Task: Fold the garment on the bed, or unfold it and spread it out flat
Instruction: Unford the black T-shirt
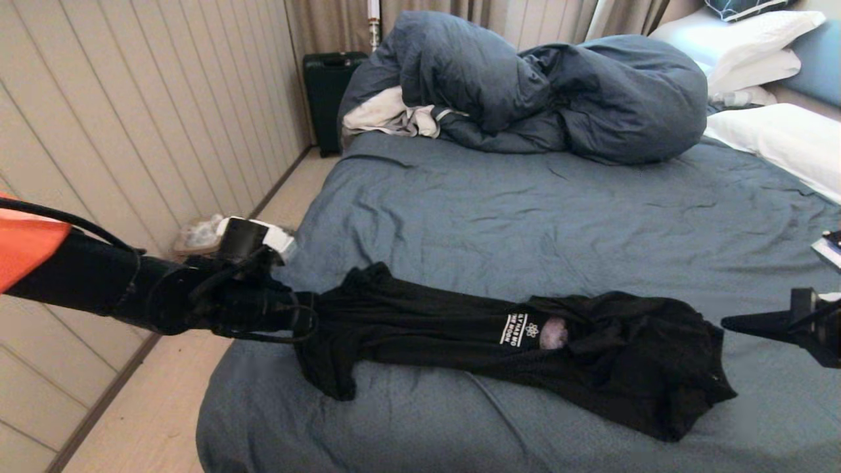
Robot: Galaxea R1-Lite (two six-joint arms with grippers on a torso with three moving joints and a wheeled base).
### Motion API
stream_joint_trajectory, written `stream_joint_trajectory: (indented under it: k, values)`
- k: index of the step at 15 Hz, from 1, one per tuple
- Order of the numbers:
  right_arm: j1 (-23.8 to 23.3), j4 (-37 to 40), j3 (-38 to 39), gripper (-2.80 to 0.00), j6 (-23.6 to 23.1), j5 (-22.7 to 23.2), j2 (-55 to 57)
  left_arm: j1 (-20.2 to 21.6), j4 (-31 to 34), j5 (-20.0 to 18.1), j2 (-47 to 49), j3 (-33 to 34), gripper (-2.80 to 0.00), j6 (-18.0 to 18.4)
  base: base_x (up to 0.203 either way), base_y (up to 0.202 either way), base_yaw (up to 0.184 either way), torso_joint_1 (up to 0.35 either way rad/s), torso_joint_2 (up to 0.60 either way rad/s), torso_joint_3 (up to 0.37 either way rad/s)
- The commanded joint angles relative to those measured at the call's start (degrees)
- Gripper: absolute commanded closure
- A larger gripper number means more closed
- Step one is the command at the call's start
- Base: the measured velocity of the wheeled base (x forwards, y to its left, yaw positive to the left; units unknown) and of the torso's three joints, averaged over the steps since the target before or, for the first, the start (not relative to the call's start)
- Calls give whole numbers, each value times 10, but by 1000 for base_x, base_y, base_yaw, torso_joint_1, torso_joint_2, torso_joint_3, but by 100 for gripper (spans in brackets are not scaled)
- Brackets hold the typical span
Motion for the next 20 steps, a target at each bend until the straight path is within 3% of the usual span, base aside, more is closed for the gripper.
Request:
stream_joint_trajectory:
  k: [1, 4, 8, 9, 10, 14, 20]
  values:
    - [0, 1, 0, 0, 0, 2, 1, 55, -2, -20, -43, 40, 0, 34, 0, 0, 0, 0, 0, 0]
    - [1, 1, -1, 0, 0, 0, 3, 136, -5, -76, -70, 85, 0, 107, 0, 0, 0, 0, 0, 0]
    - [1, 1, 0, 0, 0, 0, 5, 141, -37, -83, -77, 117, 0, 120, 0, 0, 0, 0, 0, 0]
    - [1, 1, 0, 0, 0, 0, 6, 141, -41, -83, -78, 117, -123, 121, 0, 0, 0, 0, 0, 0]
    - [1, 1, 0, 0, 0, 0, 7, 140, -41, -83, -76, 117, -280, 121, 0, 0, 0, 0, 0, 0]
    - [0, 1, -5, 0, 1, 0, 14, 140, -46, -83, -103, 145, -280, 121, 0, 0, 0, 0, 0, 0]
    - [2, 1, -2, 0, 1, 3, 15, 140, -39, -99, -300, 213, -280, 134, 0, 0, 0, 0, 0, 0]
